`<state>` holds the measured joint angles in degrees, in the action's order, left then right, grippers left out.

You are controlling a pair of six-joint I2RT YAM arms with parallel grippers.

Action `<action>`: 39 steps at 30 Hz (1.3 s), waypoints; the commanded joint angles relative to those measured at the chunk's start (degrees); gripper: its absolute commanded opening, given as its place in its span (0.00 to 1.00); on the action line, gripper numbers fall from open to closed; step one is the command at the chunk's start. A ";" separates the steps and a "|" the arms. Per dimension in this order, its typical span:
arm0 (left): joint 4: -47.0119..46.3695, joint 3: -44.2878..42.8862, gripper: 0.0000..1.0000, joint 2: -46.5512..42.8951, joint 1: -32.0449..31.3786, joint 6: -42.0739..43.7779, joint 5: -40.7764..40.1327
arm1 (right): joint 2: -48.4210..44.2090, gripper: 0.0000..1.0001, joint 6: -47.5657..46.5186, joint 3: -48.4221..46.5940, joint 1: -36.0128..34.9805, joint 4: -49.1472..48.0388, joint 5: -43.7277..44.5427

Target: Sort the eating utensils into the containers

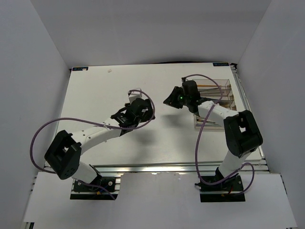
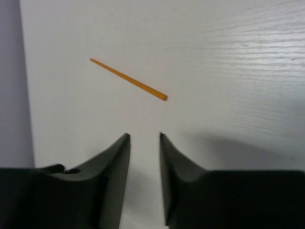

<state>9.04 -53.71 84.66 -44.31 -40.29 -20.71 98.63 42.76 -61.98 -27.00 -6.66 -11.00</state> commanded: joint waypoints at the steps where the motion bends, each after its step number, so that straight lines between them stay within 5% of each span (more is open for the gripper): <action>1: 14.04 -4.81 0.98 -1.96 0.11 -5.14 -14.61 | -3.00 0.41 -4.17 -1.48 0.29 4.89 5.10; 4: 23.17 -12.36 0.98 3.56 0.28 -11.19 -20.58 | -5.72 0.63 -6.90 -1.57 0.28 10.60 10.64; 6: 28.38 -22.07 0.98 10.91 0.19 -15.93 -23.67 | -7.83 0.87 -8.13 -1.48 0.20 15.08 16.77; 13: 60.61 -57.57 0.98 37.89 0.28 -38.70 -31.06 | -13.54 0.90 -7.17 0.00 3.27 25.90 24.45; 17: 65.14 -69.82 0.98 48.11 0.63 -43.28 -29.22 | -20.57 0.89 -8.74 5.89 8.18 24.33 21.56; 26: 54.87 -65.47 0.94 51.30 2.48 -44.26 -24.64 | -31.47 0.89 -14.90 10.56 11.53 25.55 19.35; 33: 56.00 -67.05 0.90 56.22 4.06 -45.14 -23.41 | -33.68 0.89 -15.78 12.23 11.62 24.67 18.30; 39: 56.27 -65.12 0.63 58.07 4.41 -44.17 -22.01 | -34.47 0.89 -15.69 12.76 11.71 23.79 17.51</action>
<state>65.45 -119.79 141.34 -40.01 -83.74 -45.25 65.91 28.05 -49.69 -15.70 18.70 7.11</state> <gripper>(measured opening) 0.651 0.895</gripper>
